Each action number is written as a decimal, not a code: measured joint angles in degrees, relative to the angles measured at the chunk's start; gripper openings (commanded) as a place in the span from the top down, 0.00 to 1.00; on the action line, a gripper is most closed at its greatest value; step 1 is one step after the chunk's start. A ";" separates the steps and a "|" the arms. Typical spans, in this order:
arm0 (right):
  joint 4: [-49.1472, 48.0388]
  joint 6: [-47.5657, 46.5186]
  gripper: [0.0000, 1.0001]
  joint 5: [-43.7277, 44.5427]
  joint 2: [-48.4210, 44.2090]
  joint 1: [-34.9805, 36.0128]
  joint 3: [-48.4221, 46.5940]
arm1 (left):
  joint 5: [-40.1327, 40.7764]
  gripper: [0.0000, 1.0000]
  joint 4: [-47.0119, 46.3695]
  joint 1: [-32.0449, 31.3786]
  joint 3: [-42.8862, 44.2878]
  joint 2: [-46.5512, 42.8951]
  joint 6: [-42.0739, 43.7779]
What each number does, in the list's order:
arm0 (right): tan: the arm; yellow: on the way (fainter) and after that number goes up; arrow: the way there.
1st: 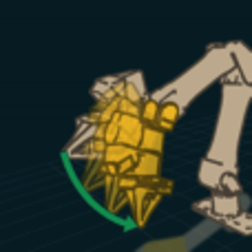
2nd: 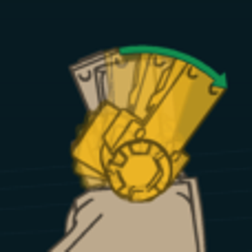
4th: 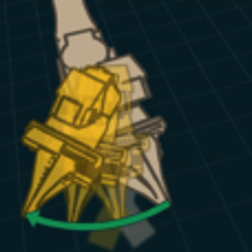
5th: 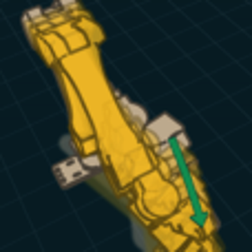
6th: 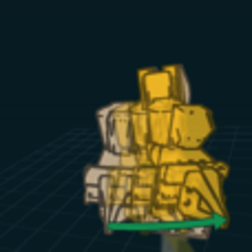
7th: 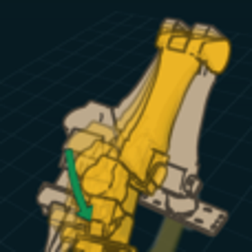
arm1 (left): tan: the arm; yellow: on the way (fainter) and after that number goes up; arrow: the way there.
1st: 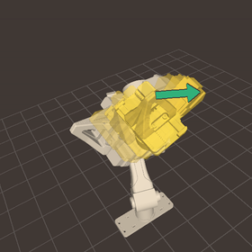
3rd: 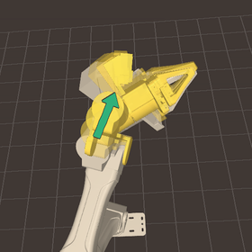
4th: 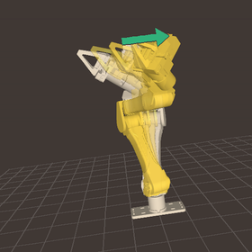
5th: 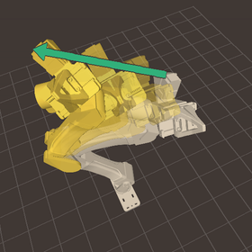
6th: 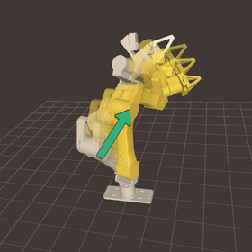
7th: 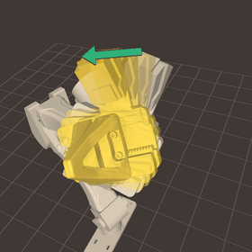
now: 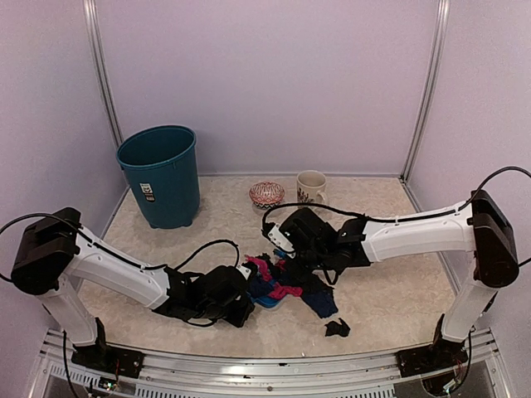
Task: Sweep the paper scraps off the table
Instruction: Sweep the paper scraps into the dustpan, then dump the paper scraps in the dustpan into the trash bin.
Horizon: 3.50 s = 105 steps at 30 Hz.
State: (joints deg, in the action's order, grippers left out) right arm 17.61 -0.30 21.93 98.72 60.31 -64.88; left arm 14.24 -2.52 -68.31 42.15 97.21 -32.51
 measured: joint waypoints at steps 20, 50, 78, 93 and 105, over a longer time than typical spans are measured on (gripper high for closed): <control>-1.64 -0.50 1.00 -1.79 -0.87 5.66 0.00 | 1.33 1.00 -0.48 -0.20 -0.13 0.02 0.00; -4.15 1.51 1.00 8.37 -10.99 5.84 0.74 | 14.12 1.00 11.65 0.13 -5.70 -23.78 0.02; -5.60 9.03 1.00 11.76 -20.74 1.18 12.22 | 17.84 1.00 27.54 2.01 13.55 -26.75 5.40; -6.86 9.20 1.00 11.19 -20.74 0.66 13.31 | 10.69 1.00 40.59 13.44 29.05 -24.85 11.02; -7.26 9.20 1.00 10.19 -20.74 0.42 13.33 | 6.67 1.00 48.19 28.63 40.09 -22.95 17.09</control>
State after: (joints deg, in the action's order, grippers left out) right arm 10.35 8.91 32.12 77.97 60.73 -51.55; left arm 20.91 45.67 -39.68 82.24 74.26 -15.42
